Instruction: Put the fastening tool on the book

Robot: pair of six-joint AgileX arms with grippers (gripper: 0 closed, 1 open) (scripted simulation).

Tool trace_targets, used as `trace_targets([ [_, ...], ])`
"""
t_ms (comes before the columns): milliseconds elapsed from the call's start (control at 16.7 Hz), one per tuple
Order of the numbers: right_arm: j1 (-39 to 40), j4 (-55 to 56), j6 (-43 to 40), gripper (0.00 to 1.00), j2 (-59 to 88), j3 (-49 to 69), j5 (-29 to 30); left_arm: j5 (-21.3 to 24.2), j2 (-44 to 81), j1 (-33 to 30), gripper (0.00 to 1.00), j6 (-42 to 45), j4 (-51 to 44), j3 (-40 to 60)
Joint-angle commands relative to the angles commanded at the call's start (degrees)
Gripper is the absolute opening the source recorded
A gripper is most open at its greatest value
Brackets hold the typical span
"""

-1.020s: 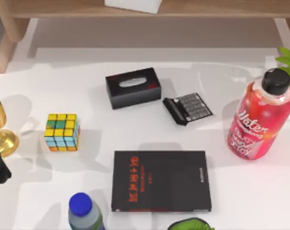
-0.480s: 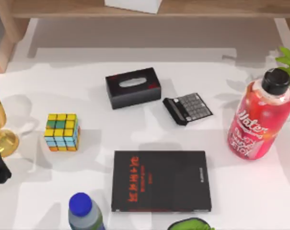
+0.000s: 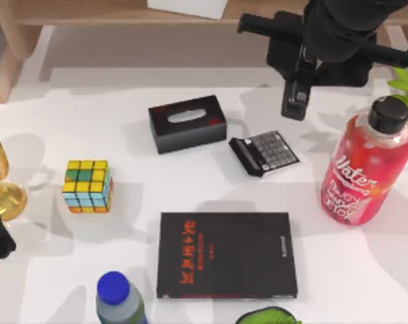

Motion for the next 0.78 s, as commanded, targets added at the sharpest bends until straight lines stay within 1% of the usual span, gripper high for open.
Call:
trace_targets([
  [240, 9.7, 4.4, 4.3, 0.0, 4.6, -9.0, -1.2, 0.0, 0.0, 0.0, 1.0, 0.0, 0.0, 0.0],
  [420, 14.8, 6.8, 6.8, 0.0, 7.6, -14.3, -1.8, 0.0, 0.0, 0.0, 1.0, 0.0, 0.0, 0.0],
  [600, 17.2, 7.9, 8.4, 0.0, 9.1, -16.8, -2.0, 0.0, 0.0, 0.0, 1.0, 0.0, 0.0, 0.0],
  [780, 17.2, 7.9, 8.5, 0.0, 9.1, -16.8, -2.0, 0.0, 0.0, 0.0, 1.0, 0.0, 0.0, 0.0],
])
